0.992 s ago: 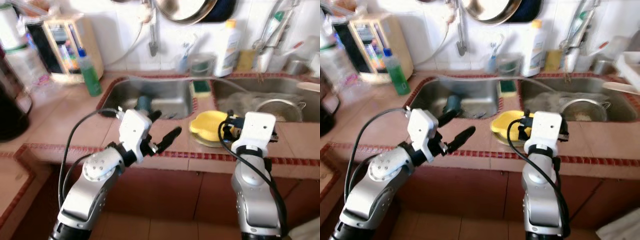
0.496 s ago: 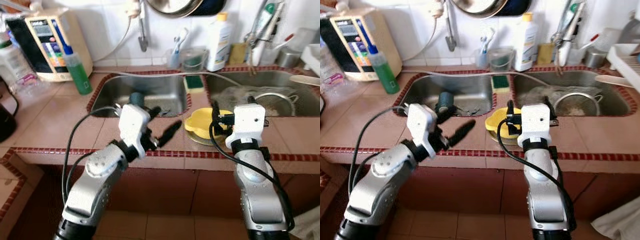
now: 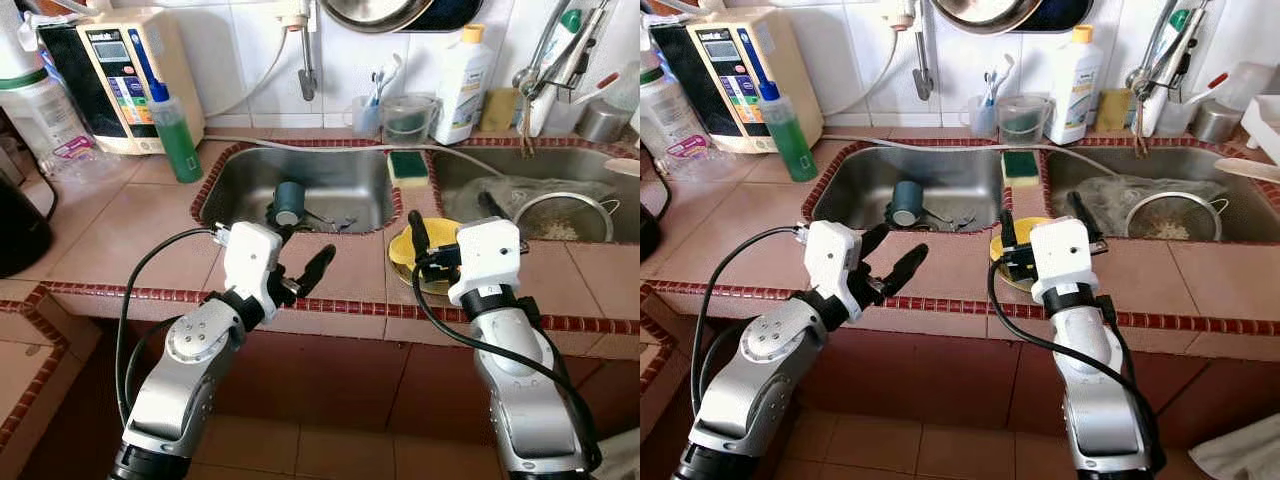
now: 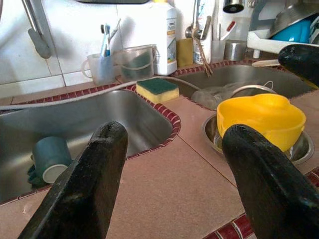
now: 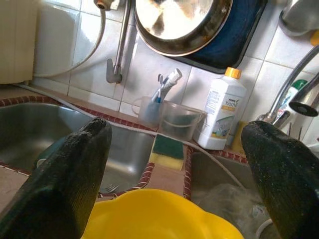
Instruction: Kitchen organization
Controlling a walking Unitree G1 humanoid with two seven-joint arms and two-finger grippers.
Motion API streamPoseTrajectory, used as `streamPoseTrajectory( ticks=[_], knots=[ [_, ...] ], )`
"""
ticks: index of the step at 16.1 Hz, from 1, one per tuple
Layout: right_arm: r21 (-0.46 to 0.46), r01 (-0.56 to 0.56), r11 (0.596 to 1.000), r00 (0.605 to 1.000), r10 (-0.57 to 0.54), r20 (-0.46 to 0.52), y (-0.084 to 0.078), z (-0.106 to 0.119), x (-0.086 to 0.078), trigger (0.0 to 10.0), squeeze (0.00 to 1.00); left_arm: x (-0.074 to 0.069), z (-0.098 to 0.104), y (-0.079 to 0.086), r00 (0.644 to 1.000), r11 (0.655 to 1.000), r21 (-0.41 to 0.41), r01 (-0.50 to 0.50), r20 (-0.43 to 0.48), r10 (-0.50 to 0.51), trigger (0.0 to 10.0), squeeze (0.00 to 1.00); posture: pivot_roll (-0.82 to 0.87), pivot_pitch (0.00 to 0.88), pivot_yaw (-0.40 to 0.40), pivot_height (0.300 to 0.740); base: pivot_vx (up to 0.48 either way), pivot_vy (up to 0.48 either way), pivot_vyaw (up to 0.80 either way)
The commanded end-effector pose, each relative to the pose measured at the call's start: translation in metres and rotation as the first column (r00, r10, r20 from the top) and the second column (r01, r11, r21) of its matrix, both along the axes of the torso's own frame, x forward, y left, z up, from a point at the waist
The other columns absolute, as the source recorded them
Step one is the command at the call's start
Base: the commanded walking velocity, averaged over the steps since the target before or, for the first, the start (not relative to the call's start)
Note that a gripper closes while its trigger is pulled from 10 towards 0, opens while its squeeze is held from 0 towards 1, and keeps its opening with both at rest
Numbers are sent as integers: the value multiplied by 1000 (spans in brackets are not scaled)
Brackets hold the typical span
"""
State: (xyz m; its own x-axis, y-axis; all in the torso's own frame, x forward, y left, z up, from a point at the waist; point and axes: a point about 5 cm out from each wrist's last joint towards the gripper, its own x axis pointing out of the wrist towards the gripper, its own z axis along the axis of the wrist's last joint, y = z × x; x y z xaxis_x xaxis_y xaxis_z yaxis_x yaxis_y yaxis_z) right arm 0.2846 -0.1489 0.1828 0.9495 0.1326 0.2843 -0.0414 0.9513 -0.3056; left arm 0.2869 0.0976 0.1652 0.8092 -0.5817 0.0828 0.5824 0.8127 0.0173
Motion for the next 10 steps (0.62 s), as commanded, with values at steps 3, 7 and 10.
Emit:
streamPoseTrajectory(
  ticks=[3,7,10],
  knots=[
    [-1,-38,999,999,38,1,5,-1,0,10000,0,2,2,4,1000,1000,0,-23,9,23,10000,0,-170,7,51,740,0,-311,0],
    [-8,-51,999,999,50,-4,6,-2,0,10000,0,2,2,3,1000,1000,-6,-20,9,20,10000,0,-169,0,46,740,0,-314,0],
    [-2,-54,999,999,54,-7,7,-3,0,10000,0,2,2,2,1000,1000,-5,-15,8,15,10000,0,-169,0,46,740,0,-314,0]
  ],
)
